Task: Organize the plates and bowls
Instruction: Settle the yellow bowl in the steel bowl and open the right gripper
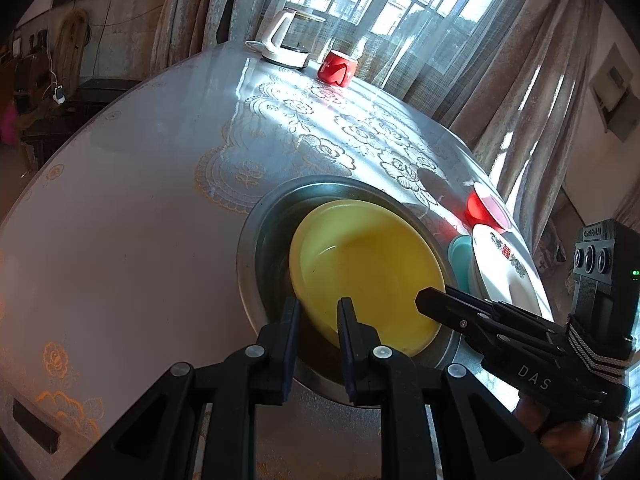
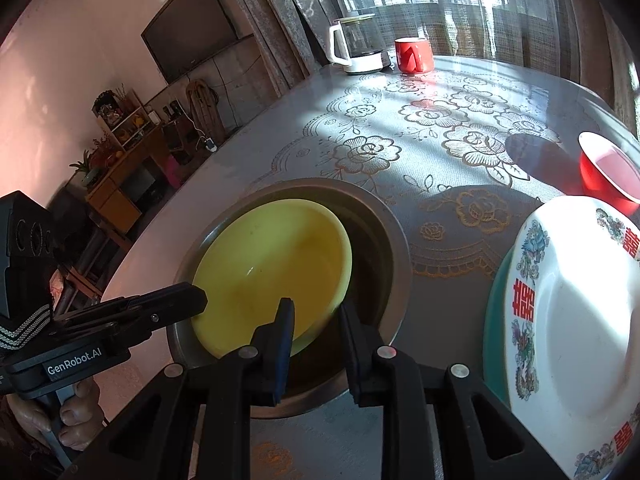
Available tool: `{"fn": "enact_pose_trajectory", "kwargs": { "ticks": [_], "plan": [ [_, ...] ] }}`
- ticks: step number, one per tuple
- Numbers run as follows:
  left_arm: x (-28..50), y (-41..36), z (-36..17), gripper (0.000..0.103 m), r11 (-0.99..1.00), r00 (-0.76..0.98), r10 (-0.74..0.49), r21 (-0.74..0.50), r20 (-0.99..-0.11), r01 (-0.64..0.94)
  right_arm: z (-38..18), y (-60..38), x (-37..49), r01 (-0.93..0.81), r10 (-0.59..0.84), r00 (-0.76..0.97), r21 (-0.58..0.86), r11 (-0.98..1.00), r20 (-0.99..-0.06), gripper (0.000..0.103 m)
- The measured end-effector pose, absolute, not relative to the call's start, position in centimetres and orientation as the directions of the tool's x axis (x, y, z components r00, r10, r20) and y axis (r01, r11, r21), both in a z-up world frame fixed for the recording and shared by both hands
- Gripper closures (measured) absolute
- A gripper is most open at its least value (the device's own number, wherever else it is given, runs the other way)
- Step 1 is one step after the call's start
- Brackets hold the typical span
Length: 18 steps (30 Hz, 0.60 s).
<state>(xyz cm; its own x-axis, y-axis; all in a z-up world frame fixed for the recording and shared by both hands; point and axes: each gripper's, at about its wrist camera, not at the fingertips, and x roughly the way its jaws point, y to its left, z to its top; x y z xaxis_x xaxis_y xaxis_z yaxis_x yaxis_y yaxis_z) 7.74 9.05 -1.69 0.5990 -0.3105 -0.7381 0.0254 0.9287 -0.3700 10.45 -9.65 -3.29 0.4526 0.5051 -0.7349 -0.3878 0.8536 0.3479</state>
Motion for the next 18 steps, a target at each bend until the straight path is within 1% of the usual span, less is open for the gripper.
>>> {"fn": "enact_pose_trajectory", "kwargs": {
  "ticks": [7,18],
  "plan": [
    [7.58,9.11,-1.69,0.085,0.927,0.601,-0.314,-0.375,-0.735,0.026,-3.29,-9.54,10.43,-0.39,0.502,0.456,0.342,0.855,-0.734,0.076],
    [7.28,9.38,-1.6,0.085,0.924,0.612,-0.318,-0.381,-0.725,0.029,-3.26,-9.04,10.02,-0.405,0.478,0.47,0.3,0.864,-0.742,0.077]
  ]
}}
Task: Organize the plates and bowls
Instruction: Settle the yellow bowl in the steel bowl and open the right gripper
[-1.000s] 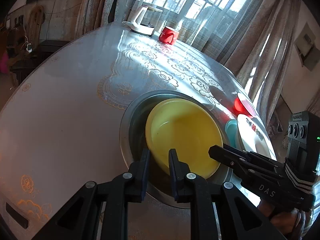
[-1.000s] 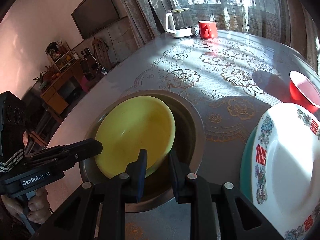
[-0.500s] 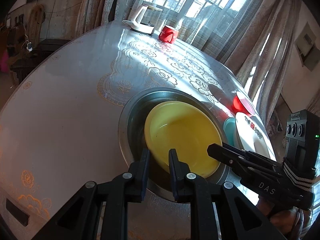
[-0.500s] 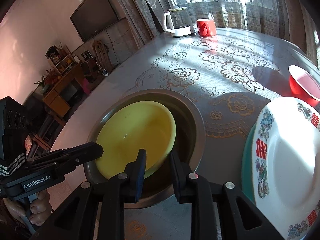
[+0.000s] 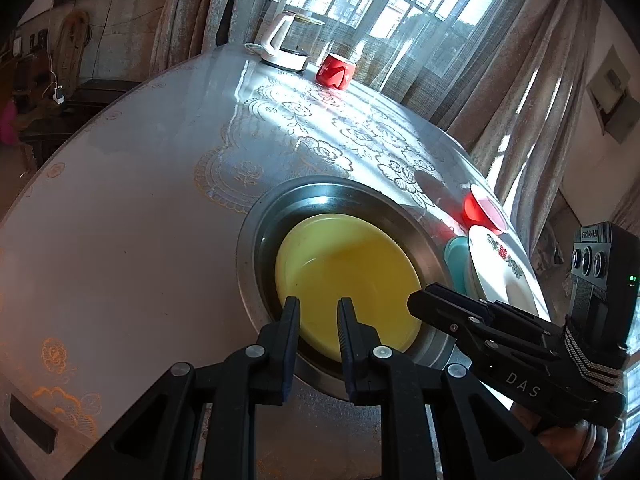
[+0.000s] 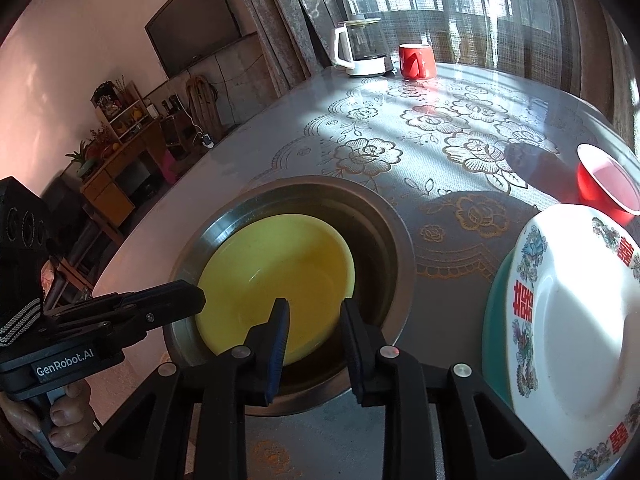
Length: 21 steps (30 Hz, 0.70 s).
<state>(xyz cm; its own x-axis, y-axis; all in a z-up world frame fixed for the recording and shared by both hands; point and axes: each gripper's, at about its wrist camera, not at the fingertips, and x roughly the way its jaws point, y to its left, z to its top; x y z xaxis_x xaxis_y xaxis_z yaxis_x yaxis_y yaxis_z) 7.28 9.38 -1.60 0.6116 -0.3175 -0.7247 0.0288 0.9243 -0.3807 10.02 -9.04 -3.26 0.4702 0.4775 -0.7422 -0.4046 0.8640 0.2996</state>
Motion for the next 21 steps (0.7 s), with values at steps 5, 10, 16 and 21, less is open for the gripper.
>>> {"fn": "enact_pose_trajectory", "kwargs": {
  "ticks": [5,10,16,21],
  "plan": [
    [7.1,9.5,-1.3,0.085,0.926,0.628,-0.311,-0.376,-0.713,0.031,-3.2,-8.7,9.9,-0.41,0.439,0.491,0.246,0.878,-0.753,0.077],
    [6.9,9.6,-1.3,0.082,0.936,0.645,-0.284,-0.352,-0.709,0.026,-3.3,-7.5,9.7,-0.424,0.346,0.535,0.109,0.899,-0.771,0.083],
    [6.7,9.4,-0.9,0.065,0.947,0.675,-0.254,-0.321,-0.693,0.028,-3.6,-7.3,9.6,-0.424,0.316,0.566,0.061,0.904,-0.762,0.089],
    [6.7,9.4,-0.9,0.063,0.951,0.682,-0.238,-0.308,-0.691,0.019,-3.4,-7.9,9.6,-0.409,0.349,0.565,0.114,0.905,-0.748,0.084]
  ]
}}
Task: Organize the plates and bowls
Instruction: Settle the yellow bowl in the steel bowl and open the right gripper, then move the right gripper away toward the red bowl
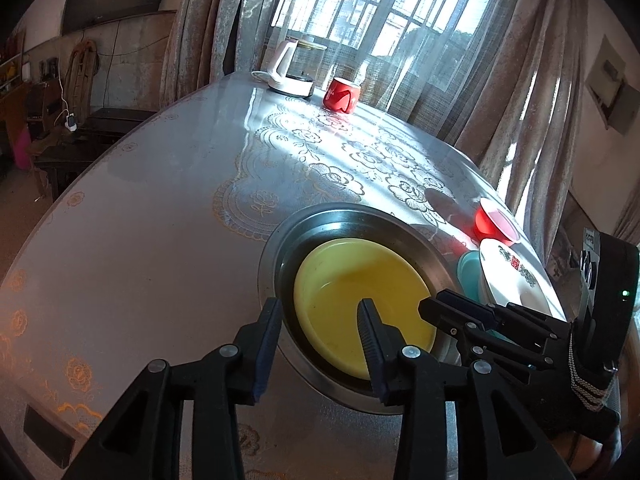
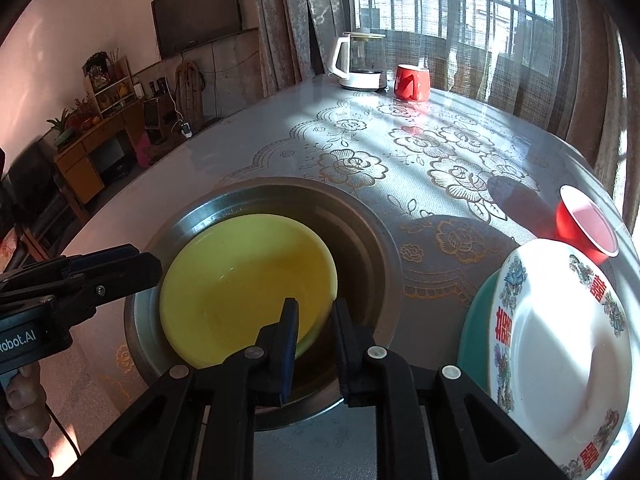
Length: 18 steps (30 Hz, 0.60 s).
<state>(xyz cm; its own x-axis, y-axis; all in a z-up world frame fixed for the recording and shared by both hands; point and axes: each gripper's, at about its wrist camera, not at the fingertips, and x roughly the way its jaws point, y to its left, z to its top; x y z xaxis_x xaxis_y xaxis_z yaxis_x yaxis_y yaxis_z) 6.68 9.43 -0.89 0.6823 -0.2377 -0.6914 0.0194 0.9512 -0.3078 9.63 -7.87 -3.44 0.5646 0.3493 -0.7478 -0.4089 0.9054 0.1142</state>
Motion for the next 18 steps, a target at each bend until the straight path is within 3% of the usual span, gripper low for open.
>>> {"fn": "enact_pose_trajectory", "kwargs": {
  "ticks": [11,18],
  "plan": [
    [6.8,8.7,-0.7,0.063,0.959,0.687,-0.21,-0.282,-0.696,0.008,-2.5,-9.3,9.1,-0.376,0.394,0.58,0.194,0.906,-0.713,0.073],
    [7.1,6.5,0.4,0.063,0.97,0.7,-0.221,-0.226,-0.679,0.086,-1.4,-11.8,9.1,-0.336,0.425,0.6,0.268,0.903,-0.678,0.067]
  ]
}}
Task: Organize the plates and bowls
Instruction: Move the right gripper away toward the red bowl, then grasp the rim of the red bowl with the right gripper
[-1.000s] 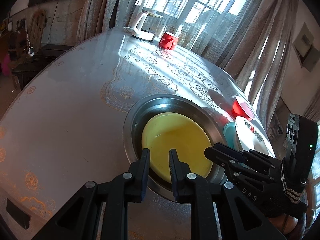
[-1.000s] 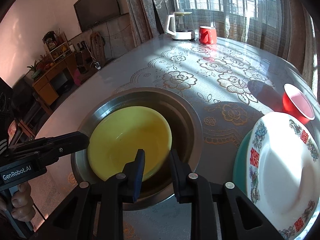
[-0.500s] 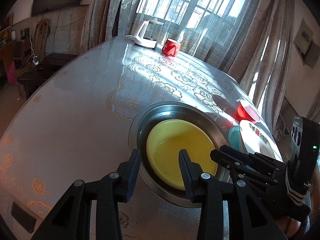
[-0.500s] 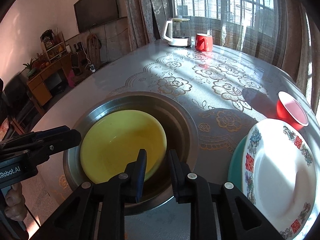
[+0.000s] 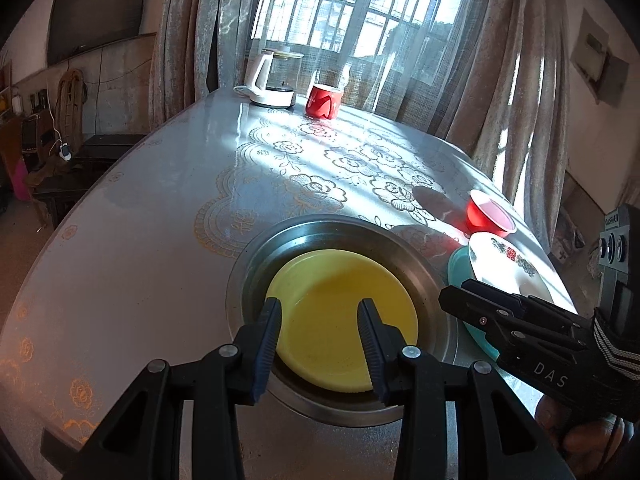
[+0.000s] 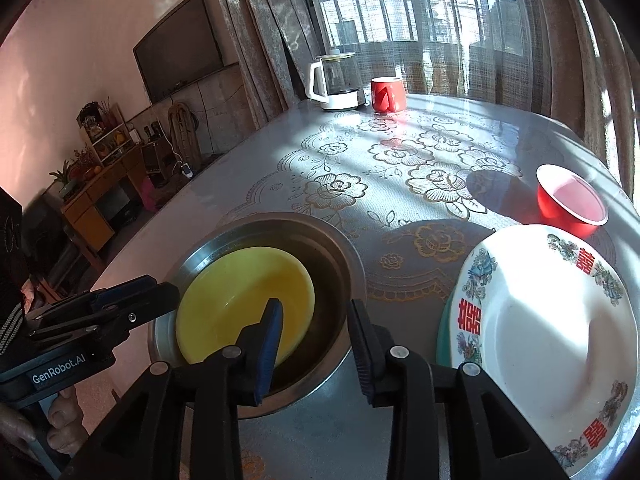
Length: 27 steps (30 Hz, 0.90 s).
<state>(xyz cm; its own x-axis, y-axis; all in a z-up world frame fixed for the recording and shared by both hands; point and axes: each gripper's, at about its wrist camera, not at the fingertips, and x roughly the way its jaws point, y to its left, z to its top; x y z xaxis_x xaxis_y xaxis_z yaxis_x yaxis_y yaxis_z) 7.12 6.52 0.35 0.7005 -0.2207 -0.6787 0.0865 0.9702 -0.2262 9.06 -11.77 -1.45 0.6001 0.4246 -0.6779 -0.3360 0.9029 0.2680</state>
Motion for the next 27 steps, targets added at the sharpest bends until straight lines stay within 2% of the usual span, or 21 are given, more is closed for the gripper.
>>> {"fn": "enact_pose_trajectory", "kwargs": {
  "ticks": [9,27],
  "plan": [
    [8.7,3.1,1.4,0.061,0.978,0.718,-0.208,-0.148,-0.664,0.146,-0.5,-17.0,9.3,-0.236,0.398,0.652,0.326,0.916,-0.646,0.064],
    [16.0,-8.3,3.2,0.061,0.89,0.581,-0.43,-0.218,-0.691,0.399,-0.6,-33.2,11.9,0.052,0.311,0.725,0.5,0.865,-0.614,0.064]
  ]
}}
